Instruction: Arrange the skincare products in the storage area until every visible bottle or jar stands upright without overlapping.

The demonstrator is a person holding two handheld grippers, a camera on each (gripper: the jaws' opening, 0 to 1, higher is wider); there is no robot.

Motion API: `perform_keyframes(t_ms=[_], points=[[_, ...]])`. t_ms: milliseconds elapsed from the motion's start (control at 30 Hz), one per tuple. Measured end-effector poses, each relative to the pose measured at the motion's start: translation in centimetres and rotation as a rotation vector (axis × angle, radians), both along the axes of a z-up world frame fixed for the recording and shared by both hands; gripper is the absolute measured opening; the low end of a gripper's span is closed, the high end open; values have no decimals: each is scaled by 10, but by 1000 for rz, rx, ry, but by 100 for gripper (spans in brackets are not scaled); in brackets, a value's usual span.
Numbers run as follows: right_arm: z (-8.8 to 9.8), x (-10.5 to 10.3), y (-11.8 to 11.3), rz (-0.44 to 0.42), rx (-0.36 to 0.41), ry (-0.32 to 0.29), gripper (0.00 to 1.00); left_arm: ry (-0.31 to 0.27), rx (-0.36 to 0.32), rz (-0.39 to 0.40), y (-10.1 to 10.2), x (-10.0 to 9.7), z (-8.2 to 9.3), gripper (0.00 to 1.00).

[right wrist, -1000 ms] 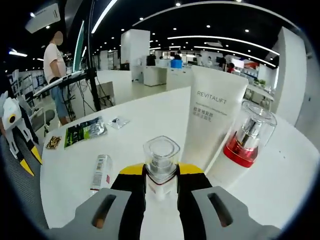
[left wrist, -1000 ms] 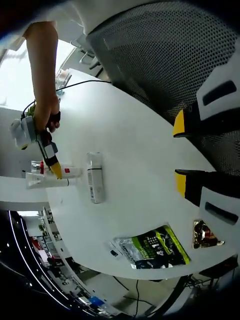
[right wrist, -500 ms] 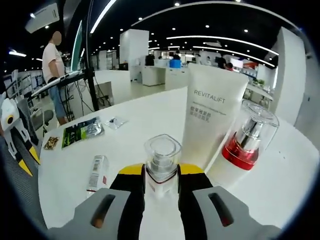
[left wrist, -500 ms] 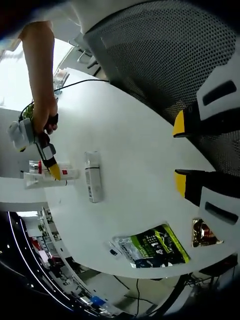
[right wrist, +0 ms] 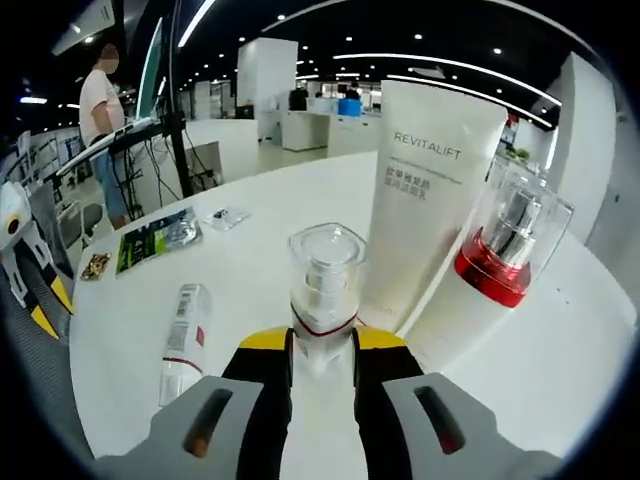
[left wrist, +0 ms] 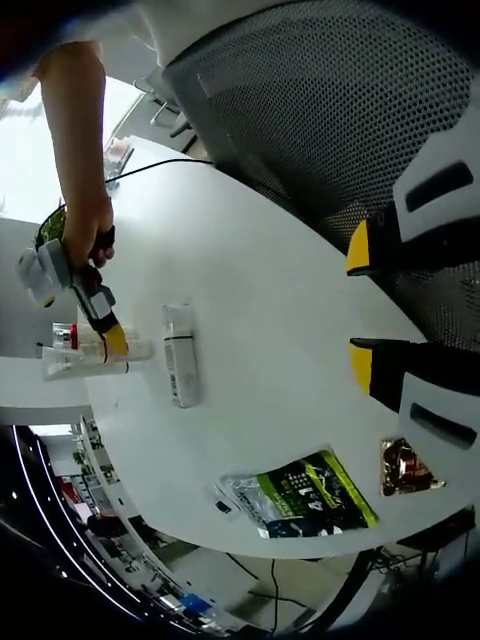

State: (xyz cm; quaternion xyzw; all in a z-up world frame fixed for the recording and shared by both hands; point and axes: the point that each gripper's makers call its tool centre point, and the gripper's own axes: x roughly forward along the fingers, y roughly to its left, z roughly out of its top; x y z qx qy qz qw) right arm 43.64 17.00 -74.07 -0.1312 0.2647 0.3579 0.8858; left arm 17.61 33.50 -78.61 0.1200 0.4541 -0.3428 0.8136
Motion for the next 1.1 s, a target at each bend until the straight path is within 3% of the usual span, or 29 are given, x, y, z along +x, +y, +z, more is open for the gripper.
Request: perform_keyframes(t_ms=[233,1100], points=[[-9,-1,-6,21,-12,43,22,2,10,-4,1,0,-1,26],[-9,7,-21,-111,59,103,18,13,23,-15,2,-2,-4,25]])
